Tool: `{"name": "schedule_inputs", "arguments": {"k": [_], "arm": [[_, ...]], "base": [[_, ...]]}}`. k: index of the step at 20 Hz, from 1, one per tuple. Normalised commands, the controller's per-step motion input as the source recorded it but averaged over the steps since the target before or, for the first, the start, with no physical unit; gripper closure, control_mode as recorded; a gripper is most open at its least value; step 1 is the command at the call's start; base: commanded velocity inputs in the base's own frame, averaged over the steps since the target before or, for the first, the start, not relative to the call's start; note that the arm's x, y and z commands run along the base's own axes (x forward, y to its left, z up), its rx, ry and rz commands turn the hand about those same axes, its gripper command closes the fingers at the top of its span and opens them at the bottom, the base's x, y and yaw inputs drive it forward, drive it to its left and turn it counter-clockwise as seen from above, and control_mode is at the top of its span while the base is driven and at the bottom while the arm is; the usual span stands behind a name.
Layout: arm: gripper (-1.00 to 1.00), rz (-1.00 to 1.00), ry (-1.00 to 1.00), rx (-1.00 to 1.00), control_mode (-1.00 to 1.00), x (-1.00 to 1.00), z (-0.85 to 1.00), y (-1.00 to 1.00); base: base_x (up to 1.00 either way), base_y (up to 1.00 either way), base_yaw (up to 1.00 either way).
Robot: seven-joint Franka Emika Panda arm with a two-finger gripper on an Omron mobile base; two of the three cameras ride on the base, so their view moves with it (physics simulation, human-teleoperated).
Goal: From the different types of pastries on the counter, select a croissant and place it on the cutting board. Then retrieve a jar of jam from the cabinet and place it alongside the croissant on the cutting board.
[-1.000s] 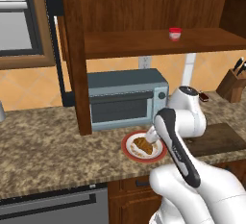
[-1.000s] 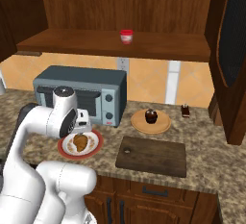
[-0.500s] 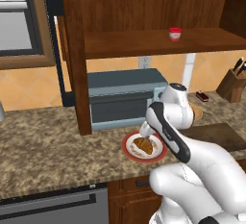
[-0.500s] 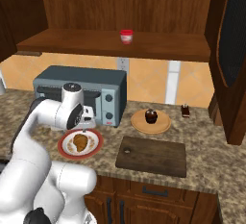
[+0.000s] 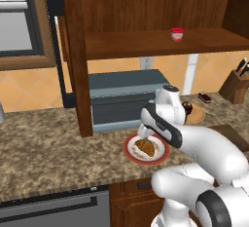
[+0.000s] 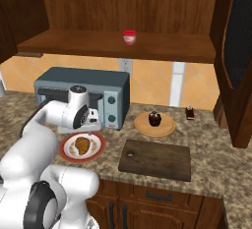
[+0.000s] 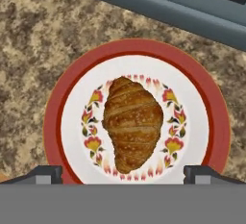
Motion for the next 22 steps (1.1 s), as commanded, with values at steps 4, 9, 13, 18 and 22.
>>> {"name": "schedule_inputs", "arguments": {"k": [4, 9, 13, 18, 22], "arm": [[-1.0, 0.02, 0.04, 0.0, -1.0, 0.0, -0.32, 0.18], [-1.0, 0.02, 0.03, -0.02, -1.0, 0.1, -0.33, 0.12], [-1.0, 0.02, 0.0, -0.01, -1.0, 0.3, -0.29, 0.0], [-1.0, 0.04, 0.02, -0.01, -1.0, 0.22, -0.26, 0.0], [-1.0, 0.05, 0.04, 0.0, -1.0, 0.18, -0.33, 0.0]], "base": [[0.0, 0.0, 0.0], [0.0, 0.0, 0.0], [0.0, 0.0, 0.0], [0.0, 0.0, 0.0], [0.0, 0.0, 0.0]]}}
